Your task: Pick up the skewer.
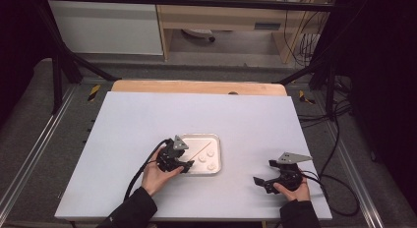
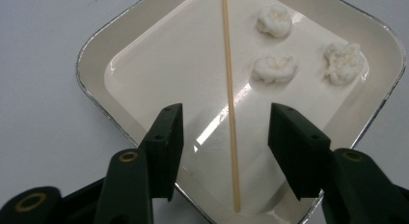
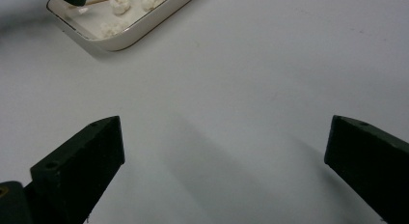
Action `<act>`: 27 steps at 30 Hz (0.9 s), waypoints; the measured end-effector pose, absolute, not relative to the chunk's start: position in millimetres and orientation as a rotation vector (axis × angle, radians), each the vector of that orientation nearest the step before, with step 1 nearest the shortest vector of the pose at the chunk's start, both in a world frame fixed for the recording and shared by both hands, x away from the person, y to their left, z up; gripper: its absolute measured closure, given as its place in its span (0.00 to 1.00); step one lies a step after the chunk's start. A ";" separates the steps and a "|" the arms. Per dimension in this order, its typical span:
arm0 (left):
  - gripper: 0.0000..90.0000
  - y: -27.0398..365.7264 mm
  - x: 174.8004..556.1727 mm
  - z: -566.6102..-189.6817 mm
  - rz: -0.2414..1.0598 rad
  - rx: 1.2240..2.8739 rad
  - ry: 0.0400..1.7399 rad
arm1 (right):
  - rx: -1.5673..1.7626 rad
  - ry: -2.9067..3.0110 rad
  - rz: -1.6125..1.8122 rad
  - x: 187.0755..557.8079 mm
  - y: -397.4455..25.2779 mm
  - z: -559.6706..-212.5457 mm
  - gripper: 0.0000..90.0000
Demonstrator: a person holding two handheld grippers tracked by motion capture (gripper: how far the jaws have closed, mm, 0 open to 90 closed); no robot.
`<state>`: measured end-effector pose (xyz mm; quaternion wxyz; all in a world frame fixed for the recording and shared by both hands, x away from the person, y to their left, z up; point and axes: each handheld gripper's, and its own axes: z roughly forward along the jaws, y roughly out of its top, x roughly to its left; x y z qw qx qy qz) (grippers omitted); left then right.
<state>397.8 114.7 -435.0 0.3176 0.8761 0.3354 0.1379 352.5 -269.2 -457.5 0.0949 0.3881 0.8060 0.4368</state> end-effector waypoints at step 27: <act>0.94 108.5 395.0 -440.4 0.353 2.295 0.879 | 1.149 2.390 1.294 352.5 -269.2 -457.4 0.01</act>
